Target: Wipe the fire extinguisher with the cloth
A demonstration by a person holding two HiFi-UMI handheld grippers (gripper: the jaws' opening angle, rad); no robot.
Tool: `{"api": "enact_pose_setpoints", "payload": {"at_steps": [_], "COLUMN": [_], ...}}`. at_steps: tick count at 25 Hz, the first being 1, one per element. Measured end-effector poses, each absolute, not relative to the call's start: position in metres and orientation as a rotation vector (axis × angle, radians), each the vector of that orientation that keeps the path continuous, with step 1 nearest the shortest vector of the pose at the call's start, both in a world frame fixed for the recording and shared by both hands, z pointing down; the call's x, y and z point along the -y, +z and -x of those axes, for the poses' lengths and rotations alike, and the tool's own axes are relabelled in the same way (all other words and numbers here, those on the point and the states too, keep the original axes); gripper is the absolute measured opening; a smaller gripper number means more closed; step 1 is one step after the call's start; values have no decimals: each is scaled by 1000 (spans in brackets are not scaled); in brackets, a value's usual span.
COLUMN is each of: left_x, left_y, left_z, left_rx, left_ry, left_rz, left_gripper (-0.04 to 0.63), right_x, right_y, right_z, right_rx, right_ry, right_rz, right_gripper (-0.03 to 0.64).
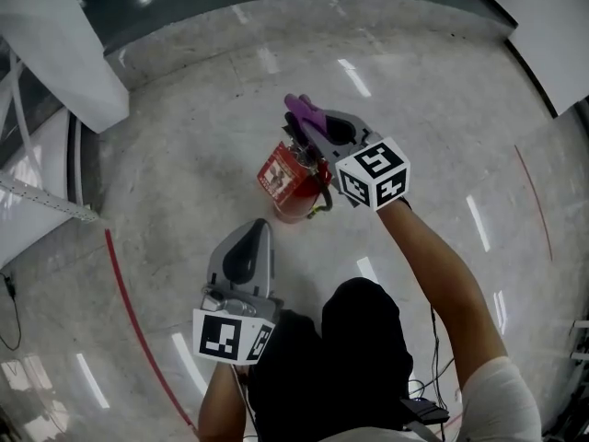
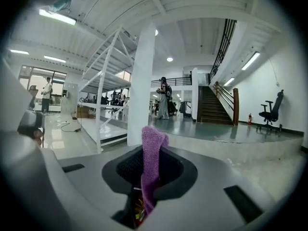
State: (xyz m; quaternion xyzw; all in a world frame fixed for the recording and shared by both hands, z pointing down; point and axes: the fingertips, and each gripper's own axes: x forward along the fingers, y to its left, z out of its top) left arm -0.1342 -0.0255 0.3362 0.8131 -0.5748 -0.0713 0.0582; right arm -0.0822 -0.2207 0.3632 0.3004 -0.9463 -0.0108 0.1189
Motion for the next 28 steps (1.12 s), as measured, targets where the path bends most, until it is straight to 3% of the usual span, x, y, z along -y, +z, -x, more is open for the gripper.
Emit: {"api": "enact_pose_setpoints", "payload": {"at_steps": [10, 28], "left_x": [24, 26], "left_y": [344, 378], "left_z": [136, 127], "left_rx": [1739, 1699], "left_ry": [-205, -153], "left_rz": [-2459, -2438], "left_gripper": [3, 3], "right_x": [196, 118], "right_y": [390, 431], "right_z": [110, 55], "right_rx": [2642, 2656], "right_ry": [-78, -98], "right_rz": [-525, -283], "right_gripper": [57, 58]}}
